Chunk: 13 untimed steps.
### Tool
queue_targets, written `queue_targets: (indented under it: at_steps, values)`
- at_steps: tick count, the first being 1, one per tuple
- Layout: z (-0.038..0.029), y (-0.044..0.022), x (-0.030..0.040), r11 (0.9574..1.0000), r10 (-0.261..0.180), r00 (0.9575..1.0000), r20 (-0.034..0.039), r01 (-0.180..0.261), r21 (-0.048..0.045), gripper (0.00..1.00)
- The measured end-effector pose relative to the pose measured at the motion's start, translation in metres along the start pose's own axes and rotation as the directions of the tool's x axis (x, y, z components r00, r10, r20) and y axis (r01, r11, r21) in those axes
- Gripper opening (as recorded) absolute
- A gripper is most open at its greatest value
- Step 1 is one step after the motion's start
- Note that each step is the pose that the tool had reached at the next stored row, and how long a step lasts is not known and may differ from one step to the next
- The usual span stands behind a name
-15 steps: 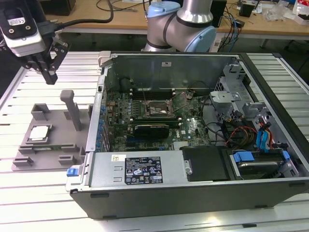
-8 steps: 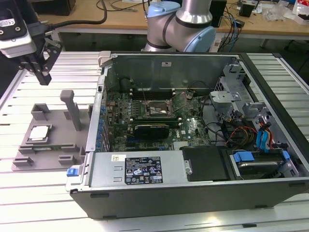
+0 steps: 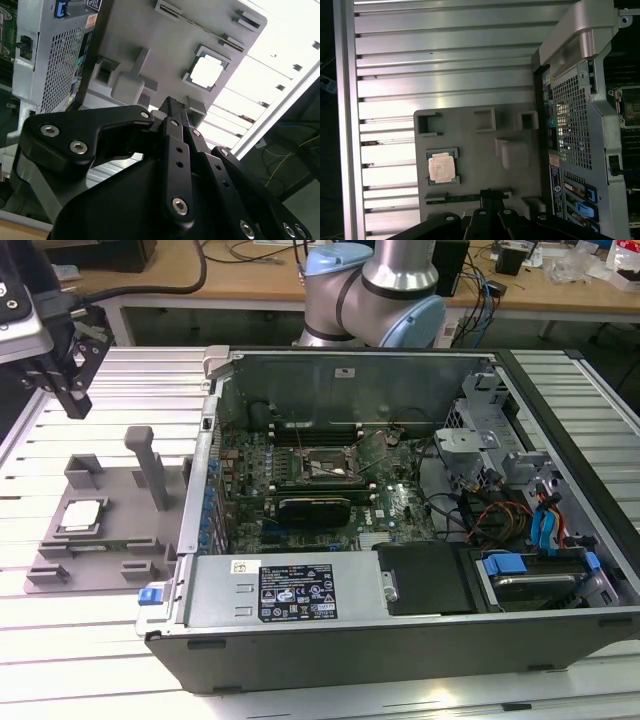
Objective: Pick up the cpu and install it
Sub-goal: 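Reach for the cpu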
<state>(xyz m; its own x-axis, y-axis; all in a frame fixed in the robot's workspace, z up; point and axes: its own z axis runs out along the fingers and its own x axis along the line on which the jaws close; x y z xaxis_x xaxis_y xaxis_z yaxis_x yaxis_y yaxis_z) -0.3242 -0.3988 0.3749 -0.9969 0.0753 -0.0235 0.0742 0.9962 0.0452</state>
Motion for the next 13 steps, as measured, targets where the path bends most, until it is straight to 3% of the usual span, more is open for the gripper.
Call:
queue_targets:
  at_steps: [6, 9, 13]
  values:
    - [0.0122, -0.0011, 0.0073, 1.0, 0.0, 1.0, -0.0001, 0.0, 0.0001, 0.11]
    - [0.0251, -0.0023, 0.0153, 1.0, 0.0, 1.0, -0.0001, 0.0, 0.0001, 0.11]
    - [0.0386, -0.003, 0.0174, 1.0, 0.0, 1.0, -0.0002, 0.0, 0.0001, 0.11]
